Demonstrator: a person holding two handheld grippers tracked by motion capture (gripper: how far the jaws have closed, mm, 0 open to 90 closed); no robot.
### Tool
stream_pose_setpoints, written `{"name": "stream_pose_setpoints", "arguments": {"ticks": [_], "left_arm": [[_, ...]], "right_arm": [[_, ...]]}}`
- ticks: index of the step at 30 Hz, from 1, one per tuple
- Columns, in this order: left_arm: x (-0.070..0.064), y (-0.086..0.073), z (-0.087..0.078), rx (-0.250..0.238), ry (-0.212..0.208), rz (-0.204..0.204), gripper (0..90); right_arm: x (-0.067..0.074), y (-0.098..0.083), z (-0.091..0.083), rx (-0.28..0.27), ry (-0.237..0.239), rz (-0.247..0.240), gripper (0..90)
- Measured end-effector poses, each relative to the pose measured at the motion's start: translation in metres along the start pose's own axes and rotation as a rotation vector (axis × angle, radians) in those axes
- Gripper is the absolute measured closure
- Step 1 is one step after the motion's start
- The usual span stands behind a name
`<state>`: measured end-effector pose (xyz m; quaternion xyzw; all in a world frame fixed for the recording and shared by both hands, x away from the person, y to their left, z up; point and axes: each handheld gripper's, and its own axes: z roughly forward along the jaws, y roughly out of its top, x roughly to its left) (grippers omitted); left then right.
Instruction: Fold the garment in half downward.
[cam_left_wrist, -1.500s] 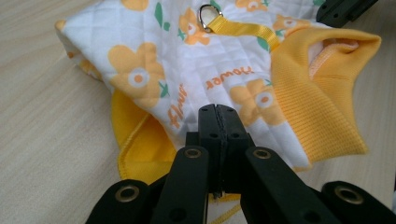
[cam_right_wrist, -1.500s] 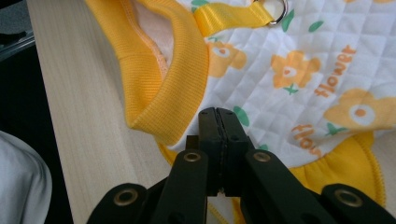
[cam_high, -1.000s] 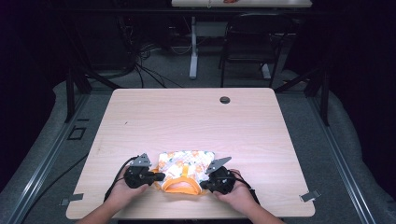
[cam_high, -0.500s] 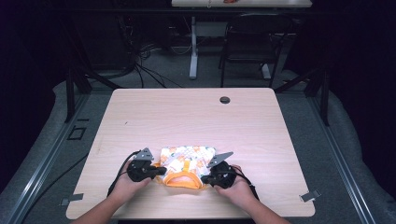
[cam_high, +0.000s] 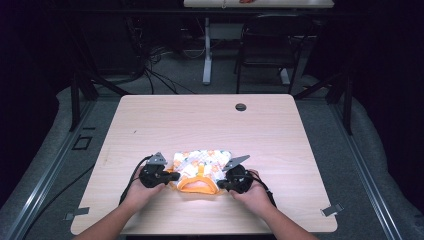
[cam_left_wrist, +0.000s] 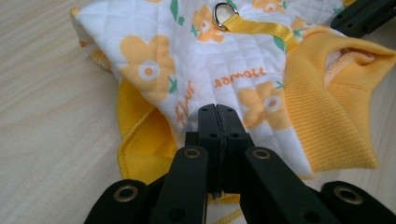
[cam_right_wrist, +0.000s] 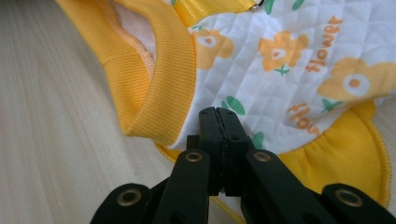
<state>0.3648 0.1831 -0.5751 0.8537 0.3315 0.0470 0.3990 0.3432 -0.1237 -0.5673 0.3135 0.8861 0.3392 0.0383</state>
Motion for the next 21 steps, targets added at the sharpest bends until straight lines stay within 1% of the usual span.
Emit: {"name": "stream_pose_setpoints", "arguments": {"ticks": [1,2,4,7,9,10,11,14,21], "left_arm": [[0.001,0.001,0.001,-0.002,0.001,0.001,89.8],[0.002,0.001,0.002,-0.007,0.003,-0.008,89.9],[0.003,0.003,0.004,-0.016,0.009,-0.013,89.9],[0.005,0.005,0.005,-0.016,0.012,-0.02,89.9],[0.006,0.007,0.007,-0.014,0.02,-0.017,89.9],[0.006,0.008,0.008,-0.015,0.025,-0.018,89.9],[0.007,0.009,0.009,-0.022,0.03,-0.024,89.9],[0.009,0.013,0.011,-0.014,0.031,-0.026,89.9],[0.014,0.015,0.016,-0.044,0.035,-0.068,89.9]], "right_arm": [[-0.002,0.001,0.0,-0.001,-0.008,0.0,90.0],[-0.003,0.002,0.0,0.001,-0.009,0.004,90.0],[-0.007,0.004,0.001,0.0,-0.02,0.012,90.0],[-0.013,0.006,0.002,0.002,-0.022,0.028,90.0],[-0.018,0.007,0.002,-0.004,-0.028,0.043,90.0],[-0.018,0.007,0.002,-0.004,-0.028,0.043,90.0],[-0.019,0.007,0.003,-0.01,-0.029,0.054,90.0],[-0.024,0.01,0.003,-0.01,-0.041,0.055,90.0],[-0.033,0.016,0.006,-0.008,-0.073,0.062,90.0]]}}
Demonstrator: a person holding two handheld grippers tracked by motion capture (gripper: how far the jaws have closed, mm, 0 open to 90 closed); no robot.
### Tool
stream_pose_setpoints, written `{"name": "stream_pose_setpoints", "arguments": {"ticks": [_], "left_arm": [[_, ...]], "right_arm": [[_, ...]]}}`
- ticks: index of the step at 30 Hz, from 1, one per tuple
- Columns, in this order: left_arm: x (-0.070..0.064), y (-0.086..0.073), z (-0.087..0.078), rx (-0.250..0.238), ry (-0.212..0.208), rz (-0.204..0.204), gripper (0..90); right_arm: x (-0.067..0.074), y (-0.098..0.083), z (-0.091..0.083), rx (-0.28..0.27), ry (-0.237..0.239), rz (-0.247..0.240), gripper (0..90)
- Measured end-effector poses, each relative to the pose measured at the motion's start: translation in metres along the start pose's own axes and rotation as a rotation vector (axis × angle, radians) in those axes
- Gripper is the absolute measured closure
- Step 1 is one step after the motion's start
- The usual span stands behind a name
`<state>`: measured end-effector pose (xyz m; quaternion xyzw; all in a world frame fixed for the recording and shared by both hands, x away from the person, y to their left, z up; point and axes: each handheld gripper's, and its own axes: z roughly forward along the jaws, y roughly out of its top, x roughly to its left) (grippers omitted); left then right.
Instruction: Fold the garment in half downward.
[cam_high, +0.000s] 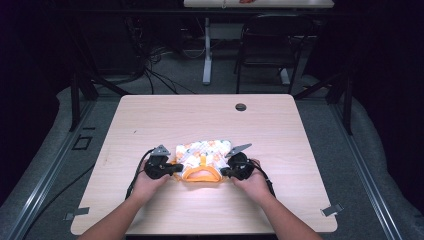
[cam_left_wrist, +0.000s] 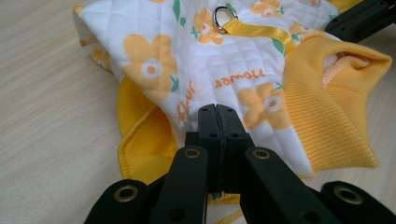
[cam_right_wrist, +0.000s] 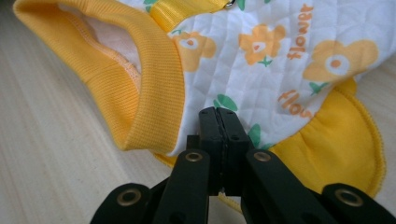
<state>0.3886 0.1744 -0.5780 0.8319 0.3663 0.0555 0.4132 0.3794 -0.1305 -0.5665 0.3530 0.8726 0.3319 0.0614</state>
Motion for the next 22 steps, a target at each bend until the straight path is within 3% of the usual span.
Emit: {"name": "stream_pose_setpoints", "arguments": {"ticks": [7,11,22], "left_arm": [[0.0,0.001,-0.001,-0.017,0.006,-0.016,89.8],[-0.002,0.003,-0.009,-0.043,-0.006,-0.031,89.4],[-0.011,-0.006,-0.041,-0.047,-0.006,0.023,86.7]], "right_arm": [[-0.002,0.003,0.0,-0.013,-0.017,0.014,89.9],[0.001,0.006,-0.01,-0.044,0.0,0.008,89.9],[0.017,-0.001,-0.043,-0.105,0.015,-0.052,87.9]]}}
